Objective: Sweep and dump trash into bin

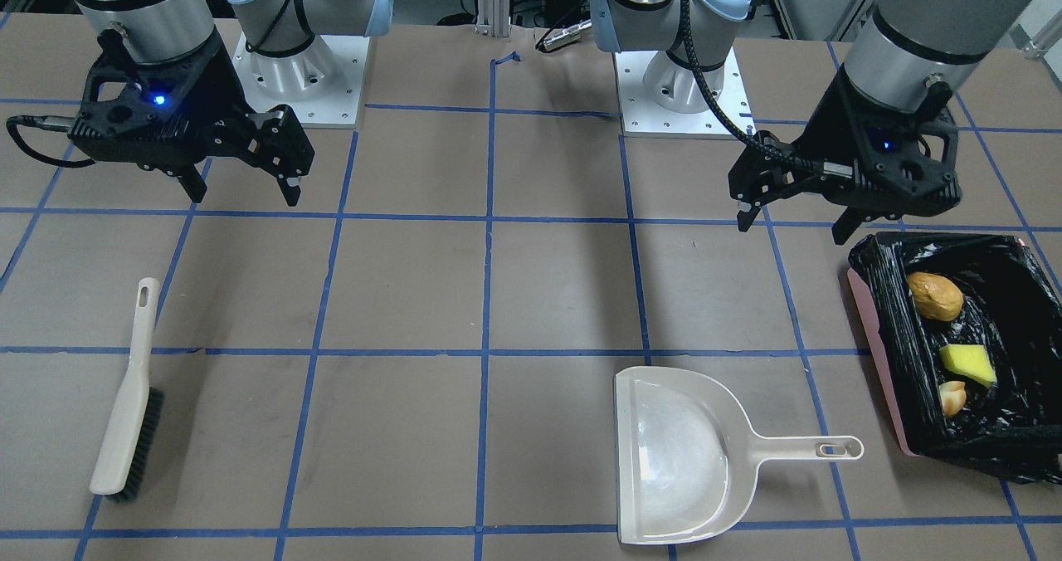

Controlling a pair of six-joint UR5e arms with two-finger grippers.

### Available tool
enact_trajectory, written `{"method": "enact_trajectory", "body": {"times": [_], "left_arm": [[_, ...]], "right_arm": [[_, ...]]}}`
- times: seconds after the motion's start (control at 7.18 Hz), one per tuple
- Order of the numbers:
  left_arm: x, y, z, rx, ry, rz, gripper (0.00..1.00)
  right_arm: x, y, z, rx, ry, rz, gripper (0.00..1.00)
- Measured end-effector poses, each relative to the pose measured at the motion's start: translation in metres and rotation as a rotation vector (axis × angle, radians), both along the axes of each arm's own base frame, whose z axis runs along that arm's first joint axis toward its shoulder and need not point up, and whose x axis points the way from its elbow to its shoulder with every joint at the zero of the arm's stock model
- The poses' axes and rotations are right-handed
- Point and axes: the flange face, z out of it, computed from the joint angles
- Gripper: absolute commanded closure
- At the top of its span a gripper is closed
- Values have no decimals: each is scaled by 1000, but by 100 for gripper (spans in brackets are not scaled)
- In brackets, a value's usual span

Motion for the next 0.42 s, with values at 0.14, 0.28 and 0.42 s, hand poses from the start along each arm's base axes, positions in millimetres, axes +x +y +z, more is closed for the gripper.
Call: {"method": "enact_trajectory", "body": {"times": [0.14, 0.28, 0.42], "left_arm": [[-8, 6, 4, -2, 7, 71, 0], [-13, 12, 4, 5, 9, 97, 0], [-16, 19, 1, 18, 11, 100, 0]], "right_arm": [[1, 1, 0, 2, -5, 0, 0], [1, 1, 0, 3, -7, 0, 0], [1, 1, -1, 4, -6, 0, 0]]}}
